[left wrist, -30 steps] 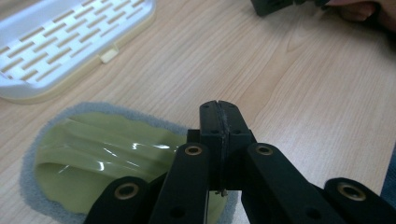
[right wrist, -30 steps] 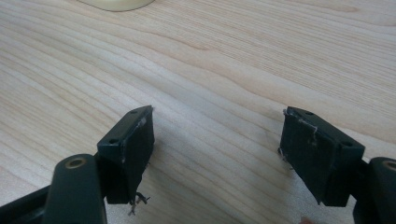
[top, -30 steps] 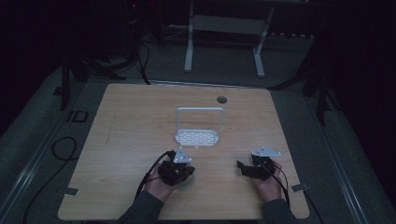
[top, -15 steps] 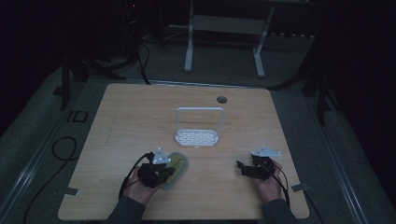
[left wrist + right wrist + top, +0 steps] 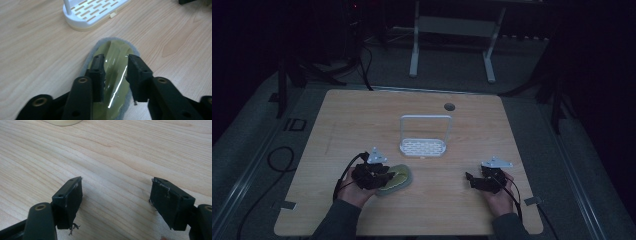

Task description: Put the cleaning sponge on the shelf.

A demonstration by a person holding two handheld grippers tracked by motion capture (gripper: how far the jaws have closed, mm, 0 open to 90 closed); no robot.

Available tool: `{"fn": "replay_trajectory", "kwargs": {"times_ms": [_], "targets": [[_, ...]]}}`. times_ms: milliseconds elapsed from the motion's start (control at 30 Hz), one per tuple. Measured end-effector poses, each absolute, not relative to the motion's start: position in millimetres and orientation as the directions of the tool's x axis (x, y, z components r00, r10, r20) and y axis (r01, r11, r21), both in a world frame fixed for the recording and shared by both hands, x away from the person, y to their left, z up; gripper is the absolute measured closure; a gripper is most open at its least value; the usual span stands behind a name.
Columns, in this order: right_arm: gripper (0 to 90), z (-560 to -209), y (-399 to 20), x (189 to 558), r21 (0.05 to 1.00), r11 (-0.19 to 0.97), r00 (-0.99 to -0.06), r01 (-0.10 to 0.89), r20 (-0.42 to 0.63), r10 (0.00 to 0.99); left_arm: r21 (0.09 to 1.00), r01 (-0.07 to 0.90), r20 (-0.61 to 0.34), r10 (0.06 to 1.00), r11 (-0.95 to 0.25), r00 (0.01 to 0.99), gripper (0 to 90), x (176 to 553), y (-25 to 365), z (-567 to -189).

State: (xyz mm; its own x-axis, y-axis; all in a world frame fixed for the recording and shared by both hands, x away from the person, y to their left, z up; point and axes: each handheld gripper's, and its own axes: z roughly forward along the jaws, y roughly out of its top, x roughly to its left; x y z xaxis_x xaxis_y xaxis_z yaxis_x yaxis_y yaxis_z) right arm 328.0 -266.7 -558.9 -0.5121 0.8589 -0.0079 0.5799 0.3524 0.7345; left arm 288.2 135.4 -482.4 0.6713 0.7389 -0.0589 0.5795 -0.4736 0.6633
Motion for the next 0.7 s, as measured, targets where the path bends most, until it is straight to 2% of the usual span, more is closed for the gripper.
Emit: {"fn": "replay_trajectory", "kwargs": {"times_ms": [167,233,333,700], "targets": [[25.5,-559.0,-266.6,328.0,0.735,0.352,-0.512,0.58,-0.007,0.859,0.65,0.563,-0.047,0.712,-0.511,0.701,59.7,294.9,135.3,-478.2],[25.5,-559.0,-266.6,328.0,0.735,0.352,-0.512,0.58,-0.007,0.859,0.625,0.534,-0.001,0.683,-0.57,0.73,58.0,298.7,133.0,-476.9],[25.5,-559.0,-266.6,328.0,0.735,0.351,-0.511,0.58,-0.007,0.859,0.602,0.519,0.014,0.657,-0.607,0.753,55.6,302.2,132.0,-474.0],[25.5,-559.0,-266.6,328.0,0.735,0.351,-0.511,0.58,-0.007,0.859,0.536,0.506,-0.035,0.581,-0.676,0.813,57.4,313.3,124.2,-469.7]]}}
